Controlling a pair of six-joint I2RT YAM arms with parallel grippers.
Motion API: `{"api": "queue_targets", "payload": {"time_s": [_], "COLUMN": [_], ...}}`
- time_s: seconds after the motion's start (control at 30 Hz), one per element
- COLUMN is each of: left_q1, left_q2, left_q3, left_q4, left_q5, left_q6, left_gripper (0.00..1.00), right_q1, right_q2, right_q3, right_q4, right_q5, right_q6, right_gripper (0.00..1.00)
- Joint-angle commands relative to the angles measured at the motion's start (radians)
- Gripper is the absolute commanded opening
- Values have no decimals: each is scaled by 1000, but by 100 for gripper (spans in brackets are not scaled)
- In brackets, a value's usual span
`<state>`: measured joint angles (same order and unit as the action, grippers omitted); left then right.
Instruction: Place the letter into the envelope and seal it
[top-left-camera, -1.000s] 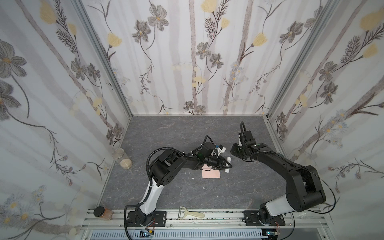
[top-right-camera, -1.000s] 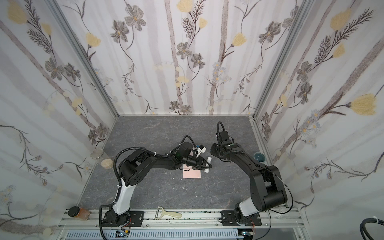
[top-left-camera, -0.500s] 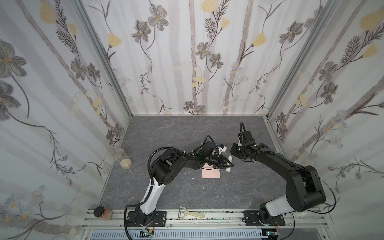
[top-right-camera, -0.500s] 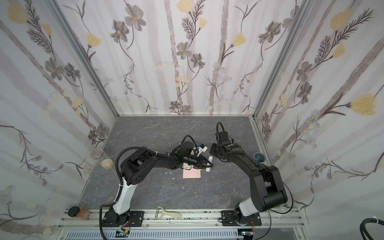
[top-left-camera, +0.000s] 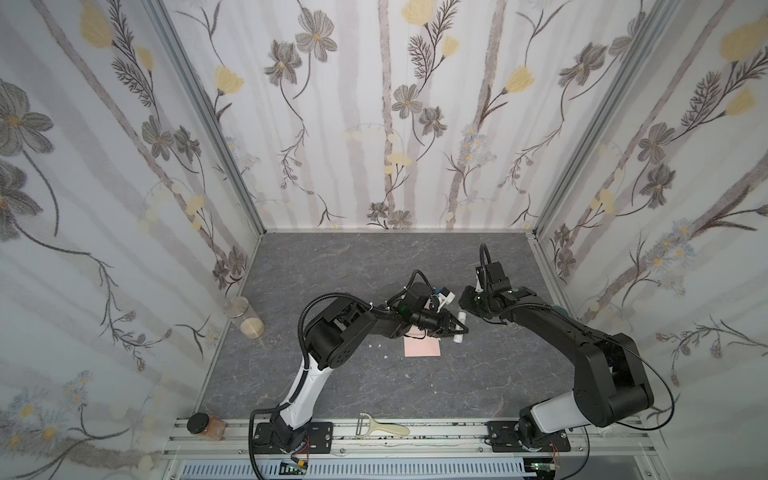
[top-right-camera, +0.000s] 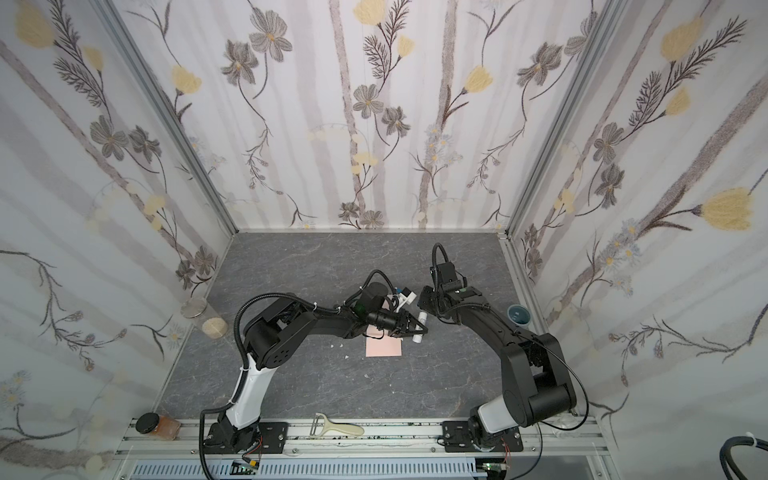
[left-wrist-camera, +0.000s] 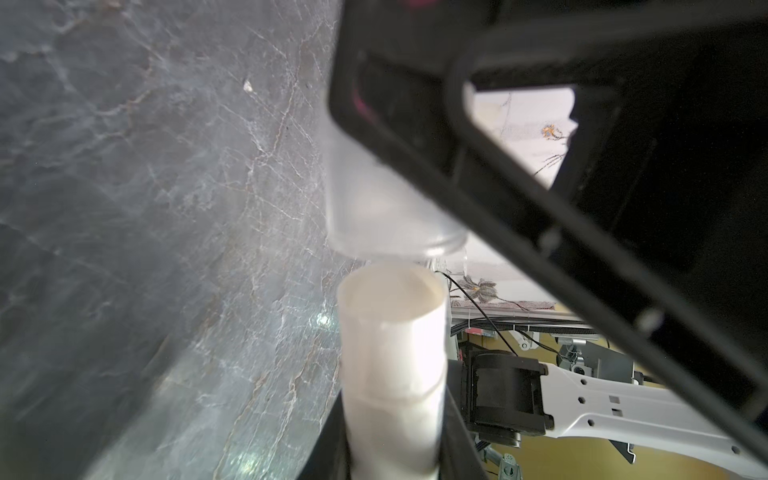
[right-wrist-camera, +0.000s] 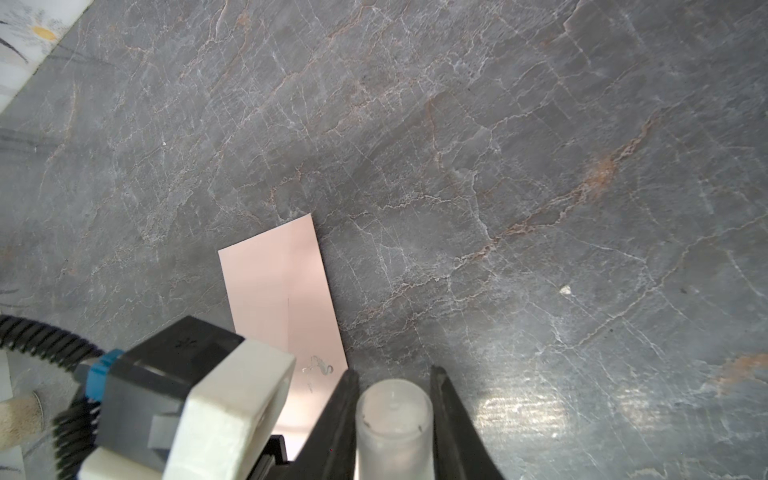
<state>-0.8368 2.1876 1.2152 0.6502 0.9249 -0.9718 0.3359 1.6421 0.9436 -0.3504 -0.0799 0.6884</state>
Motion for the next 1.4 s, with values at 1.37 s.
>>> {"api": "queue_targets", "payload": {"time_s": [1.37], "left_q1": [26], "left_q2": [16], "left_q3": [41], "left_q4": [88], "left_q5": [26], "left_q6": [-35], "left_gripper": [0], "right_q1": [26], "right_q2": [-13], "right_q3": [-1], "right_q4": [33], "right_q5": [22], "right_q6": [18], "right_gripper": [29]}}
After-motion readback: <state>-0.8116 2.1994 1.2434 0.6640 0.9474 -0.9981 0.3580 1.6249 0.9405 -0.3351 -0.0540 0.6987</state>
